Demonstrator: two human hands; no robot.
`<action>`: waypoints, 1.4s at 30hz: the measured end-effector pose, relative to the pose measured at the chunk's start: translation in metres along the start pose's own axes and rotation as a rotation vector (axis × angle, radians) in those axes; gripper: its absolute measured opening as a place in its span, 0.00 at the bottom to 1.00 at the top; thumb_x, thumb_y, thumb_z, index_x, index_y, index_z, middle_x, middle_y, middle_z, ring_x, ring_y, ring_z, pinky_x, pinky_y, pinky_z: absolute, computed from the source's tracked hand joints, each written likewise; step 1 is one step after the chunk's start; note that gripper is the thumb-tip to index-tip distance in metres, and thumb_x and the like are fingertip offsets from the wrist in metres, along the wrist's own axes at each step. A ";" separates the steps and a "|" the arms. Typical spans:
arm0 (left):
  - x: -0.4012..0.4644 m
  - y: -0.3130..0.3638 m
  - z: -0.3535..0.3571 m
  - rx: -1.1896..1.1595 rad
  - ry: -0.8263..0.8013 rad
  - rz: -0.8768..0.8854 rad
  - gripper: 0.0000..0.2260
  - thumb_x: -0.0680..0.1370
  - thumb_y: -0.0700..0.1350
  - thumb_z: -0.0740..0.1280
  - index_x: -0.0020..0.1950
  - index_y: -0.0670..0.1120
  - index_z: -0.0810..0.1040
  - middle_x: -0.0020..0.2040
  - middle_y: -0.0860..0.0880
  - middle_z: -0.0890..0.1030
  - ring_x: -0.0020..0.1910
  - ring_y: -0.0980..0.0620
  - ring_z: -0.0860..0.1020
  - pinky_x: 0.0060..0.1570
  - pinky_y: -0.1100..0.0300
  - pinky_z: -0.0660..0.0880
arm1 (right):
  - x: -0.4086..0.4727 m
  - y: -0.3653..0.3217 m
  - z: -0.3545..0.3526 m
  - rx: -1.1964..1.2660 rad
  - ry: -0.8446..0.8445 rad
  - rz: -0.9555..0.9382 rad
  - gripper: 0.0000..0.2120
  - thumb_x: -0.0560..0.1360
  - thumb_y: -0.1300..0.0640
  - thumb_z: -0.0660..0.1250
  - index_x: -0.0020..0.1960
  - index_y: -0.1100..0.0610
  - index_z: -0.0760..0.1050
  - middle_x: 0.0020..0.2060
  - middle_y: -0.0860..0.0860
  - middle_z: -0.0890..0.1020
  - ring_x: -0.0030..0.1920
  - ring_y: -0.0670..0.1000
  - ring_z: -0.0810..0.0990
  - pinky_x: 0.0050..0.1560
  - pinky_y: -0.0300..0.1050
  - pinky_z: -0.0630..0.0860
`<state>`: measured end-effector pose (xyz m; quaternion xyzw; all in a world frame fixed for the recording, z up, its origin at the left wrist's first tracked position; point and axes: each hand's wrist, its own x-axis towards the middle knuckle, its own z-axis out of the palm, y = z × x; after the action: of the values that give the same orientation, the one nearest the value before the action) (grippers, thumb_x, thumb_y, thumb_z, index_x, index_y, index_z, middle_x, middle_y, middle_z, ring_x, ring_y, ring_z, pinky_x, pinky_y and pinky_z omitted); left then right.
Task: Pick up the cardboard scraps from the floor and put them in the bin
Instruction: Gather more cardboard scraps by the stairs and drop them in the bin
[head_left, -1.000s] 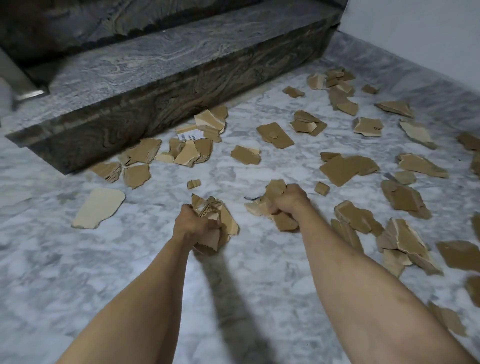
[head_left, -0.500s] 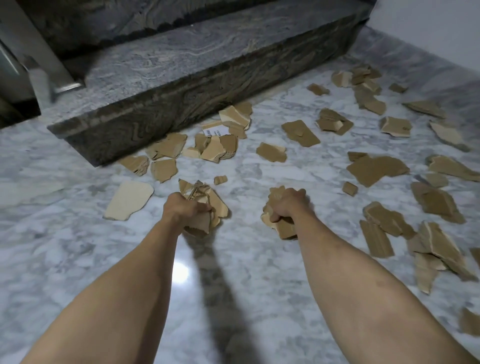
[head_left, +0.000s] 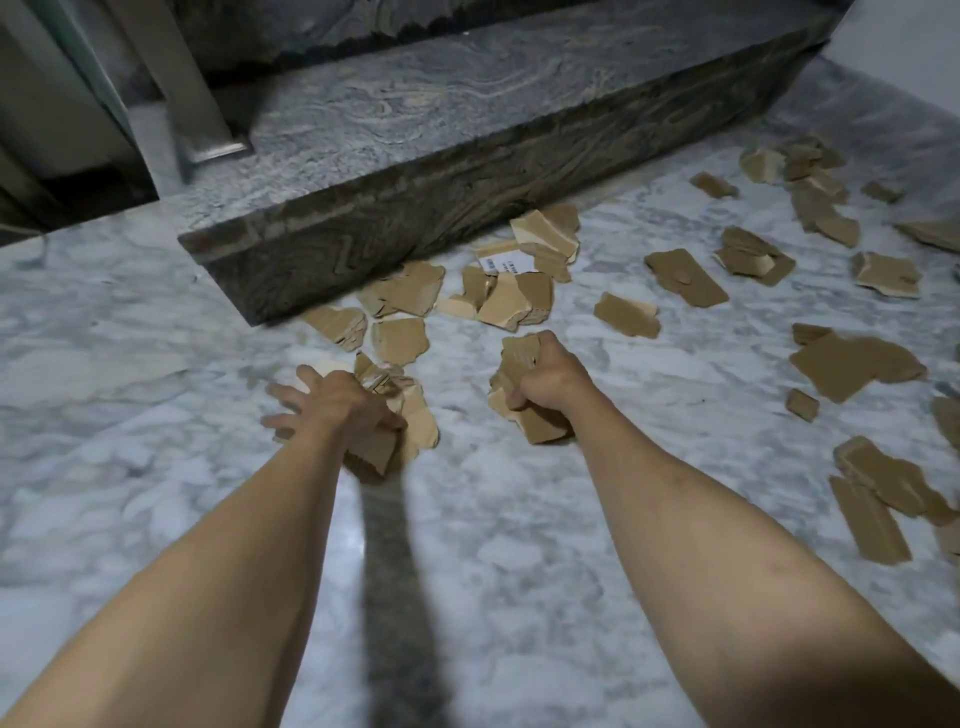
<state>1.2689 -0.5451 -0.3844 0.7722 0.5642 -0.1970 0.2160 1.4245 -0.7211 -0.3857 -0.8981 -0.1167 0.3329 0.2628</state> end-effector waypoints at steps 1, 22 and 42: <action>0.004 -0.001 -0.001 -0.027 -0.038 -0.015 0.38 0.65 0.58 0.80 0.69 0.45 0.72 0.80 0.43 0.48 0.77 0.29 0.44 0.72 0.29 0.50 | 0.005 -0.004 0.004 -0.021 -0.006 0.019 0.48 0.67 0.63 0.77 0.78 0.53 0.53 0.69 0.56 0.71 0.66 0.61 0.73 0.62 0.54 0.75; -0.002 -0.001 0.002 -0.245 0.049 0.288 0.27 0.68 0.44 0.75 0.62 0.48 0.66 0.53 0.46 0.65 0.40 0.41 0.75 0.44 0.53 0.76 | 0.043 -0.074 -0.040 0.507 0.040 0.223 0.36 0.62 0.67 0.79 0.63 0.59 0.64 0.54 0.56 0.78 0.50 0.57 0.78 0.48 0.49 0.77; 0.045 0.116 -0.030 -0.052 -0.003 0.221 0.44 0.50 0.68 0.69 0.61 0.47 0.77 0.62 0.46 0.71 0.62 0.43 0.71 0.63 0.53 0.72 | 0.109 -0.079 -0.016 0.112 0.204 0.082 0.33 0.70 0.58 0.75 0.69 0.61 0.64 0.64 0.55 0.73 0.61 0.60 0.77 0.54 0.47 0.74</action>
<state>1.3946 -0.5246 -0.3716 0.8233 0.4804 -0.1586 0.2575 1.5138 -0.6199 -0.3909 -0.9152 -0.0336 0.2562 0.3094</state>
